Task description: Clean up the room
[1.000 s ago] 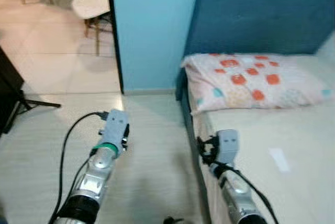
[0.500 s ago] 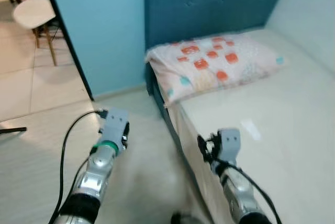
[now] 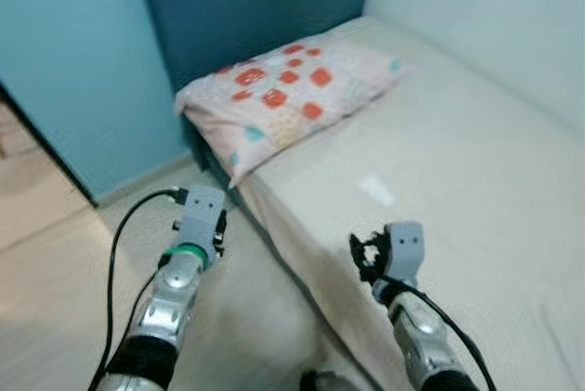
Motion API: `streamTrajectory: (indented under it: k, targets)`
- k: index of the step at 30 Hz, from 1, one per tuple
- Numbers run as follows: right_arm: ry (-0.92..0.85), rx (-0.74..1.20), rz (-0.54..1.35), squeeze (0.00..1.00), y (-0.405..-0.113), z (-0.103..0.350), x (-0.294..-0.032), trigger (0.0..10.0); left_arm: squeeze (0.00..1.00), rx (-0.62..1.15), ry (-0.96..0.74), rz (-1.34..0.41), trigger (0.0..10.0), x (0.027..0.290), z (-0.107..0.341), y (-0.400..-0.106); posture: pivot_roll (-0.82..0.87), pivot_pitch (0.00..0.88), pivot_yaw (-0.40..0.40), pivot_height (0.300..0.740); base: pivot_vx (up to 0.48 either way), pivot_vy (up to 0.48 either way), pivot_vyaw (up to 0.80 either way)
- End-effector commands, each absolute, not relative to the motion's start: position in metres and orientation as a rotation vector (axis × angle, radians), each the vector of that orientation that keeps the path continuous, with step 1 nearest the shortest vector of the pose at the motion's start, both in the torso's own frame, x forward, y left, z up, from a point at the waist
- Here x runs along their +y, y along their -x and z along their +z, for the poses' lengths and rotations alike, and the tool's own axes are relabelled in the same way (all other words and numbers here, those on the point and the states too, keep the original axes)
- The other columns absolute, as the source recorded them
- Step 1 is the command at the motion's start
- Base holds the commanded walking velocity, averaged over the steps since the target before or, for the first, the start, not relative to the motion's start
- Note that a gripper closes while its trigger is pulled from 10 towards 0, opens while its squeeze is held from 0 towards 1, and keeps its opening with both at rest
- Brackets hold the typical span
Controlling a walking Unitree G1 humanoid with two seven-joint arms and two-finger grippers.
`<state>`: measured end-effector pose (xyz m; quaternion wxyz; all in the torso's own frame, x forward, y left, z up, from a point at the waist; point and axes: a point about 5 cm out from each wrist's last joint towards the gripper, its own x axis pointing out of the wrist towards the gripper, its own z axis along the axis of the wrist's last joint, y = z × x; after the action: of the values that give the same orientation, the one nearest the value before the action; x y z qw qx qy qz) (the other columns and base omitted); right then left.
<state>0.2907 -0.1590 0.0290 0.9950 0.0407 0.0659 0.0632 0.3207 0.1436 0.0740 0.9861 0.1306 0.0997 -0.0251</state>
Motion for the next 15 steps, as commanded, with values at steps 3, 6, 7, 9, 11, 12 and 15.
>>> streamTrajectory:
  k: [3, 6, 7, 9, 11, 12, 15]
  targets:
    - [-0.091, 0.147, 0.124, 0.00, -0.2875, 0.0249, -0.1578, 10.0, 0.00, 0.229, -0.270, -0.046, 10.0, 0.1492, 0.0671, -0.3167, 0.02, 0.070, 0.040, 0.740, 0.000, 0.000, -0.79]
    - [-0.091, 0.148, 0.124, 0.00, -0.2874, 0.0248, -0.1578, 10.0, 0.00, 0.228, -0.269, -0.048, 10.0, 0.1488, 0.0672, -0.3168, 0.02, 0.070, 0.040, 0.740, 0.000, 0.000, -0.79]
    - [-0.091, 0.148, 0.125, 0.00, -0.2875, 0.0247, -0.1578, 10.0, 0.00, 0.228, -0.268, -0.049, 10.0, 0.1487, 0.0673, -0.3169, 0.02, 0.070, 0.040, 0.740, 0.000, 0.000, -0.79]
    - [-0.091, 0.148, 0.124, 0.00, -0.2874, 0.0247, -0.1578, 10.0, 0.00, 0.227, -0.268, -0.051, 10.0, 0.1484, 0.0674, -0.3170, 0.02, 0.070, 0.041, 0.740, 0.000, 0.000, -0.79]
    - [-0.091, 0.148, 0.124, 0.00, -0.2874, 0.0247, -0.1578, 10.0, 0.00, 0.227, -0.268, -0.052, 10.0, 0.1482, 0.0674, -0.3170, 0.02, 0.070, 0.040, 0.740, 0.000, 0.000, -0.79]
    - [-0.091, 0.148, 0.124, 0.00, -0.2874, 0.0247, -0.1578, 10.0, 0.00, 0.227, -0.268, -0.052, 10.0, 0.1482, 0.0674, -0.3170, 0.02, 0.070, 0.040, 0.740, 0.000, 0.000, -0.79]
    - [-0.090, 0.149, 0.125, 0.00, -0.2877, 0.0247, -0.1578, 10.0, 0.00, 0.226, -0.268, -0.053, 10.0, 0.1481, 0.0677, -0.3175, 0.02, 0.068, 0.040, 0.740, 0.000, 0.000, -0.79]
